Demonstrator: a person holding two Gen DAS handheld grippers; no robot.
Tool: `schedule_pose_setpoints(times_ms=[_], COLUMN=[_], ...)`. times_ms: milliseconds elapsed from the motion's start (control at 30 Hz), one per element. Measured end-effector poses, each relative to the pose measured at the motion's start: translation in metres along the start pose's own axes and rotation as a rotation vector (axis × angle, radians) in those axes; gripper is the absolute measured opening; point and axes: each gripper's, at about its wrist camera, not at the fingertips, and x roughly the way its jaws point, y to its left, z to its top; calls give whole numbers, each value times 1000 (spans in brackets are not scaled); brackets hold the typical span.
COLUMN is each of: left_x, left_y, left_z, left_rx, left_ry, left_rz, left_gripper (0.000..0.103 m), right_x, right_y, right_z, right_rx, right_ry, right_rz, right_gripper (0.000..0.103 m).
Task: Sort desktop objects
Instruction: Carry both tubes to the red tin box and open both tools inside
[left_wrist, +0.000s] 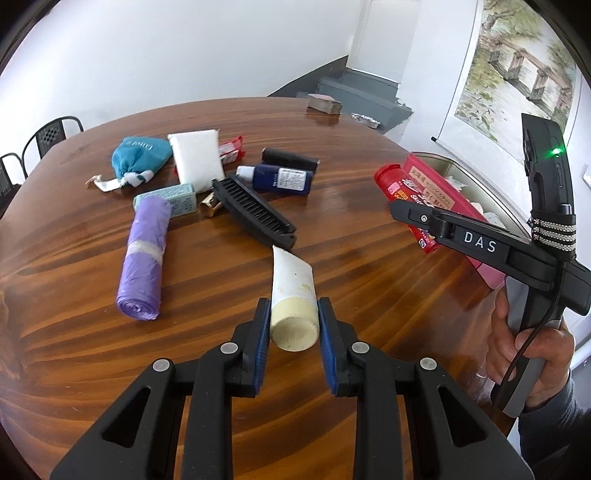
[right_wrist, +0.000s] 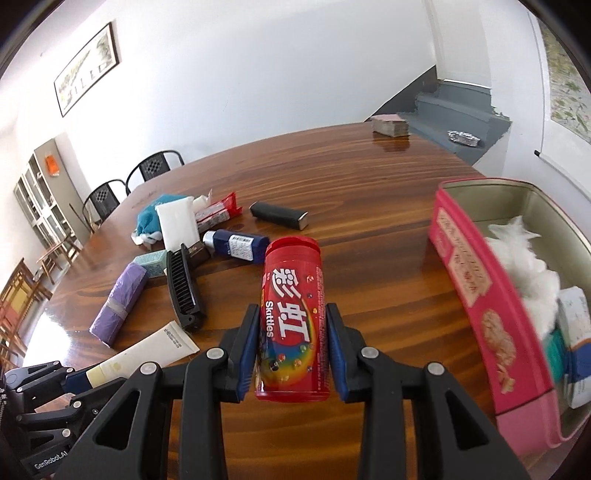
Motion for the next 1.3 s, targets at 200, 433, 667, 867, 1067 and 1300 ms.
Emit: schedule_pose_setpoints(times_ms=[200, 433, 667, 867, 1067, 1300], left_x=[-3, -12, -12, -9, -7, -8], left_y=[-15, -33, -55, -81, -112, -150], left_z=[3, 13, 21, 35, 50, 75], left_rx=[10, 38, 78, 125, 174, 234], left_ry=[-14, -51, -63, -81, -100, -143], left_rz=[1, 10, 1, -21, -60, -117], left_gripper=[27, 27, 27, 27, 27, 27], right_x=[-23, -48, -69, -81, -82, -85], right_y=[-16, -39, -74, -112, -145, -174], right_z=[-1, 1, 1, 0, -7, -13], right_rx=[22, 63, 126, 199, 258, 308], right_ry=[-48, -117, -171, -199, -193, -201], right_rz=[1, -25, -70, -133, -193, -222], right_gripper=[37, 37, 37, 37, 38, 38])
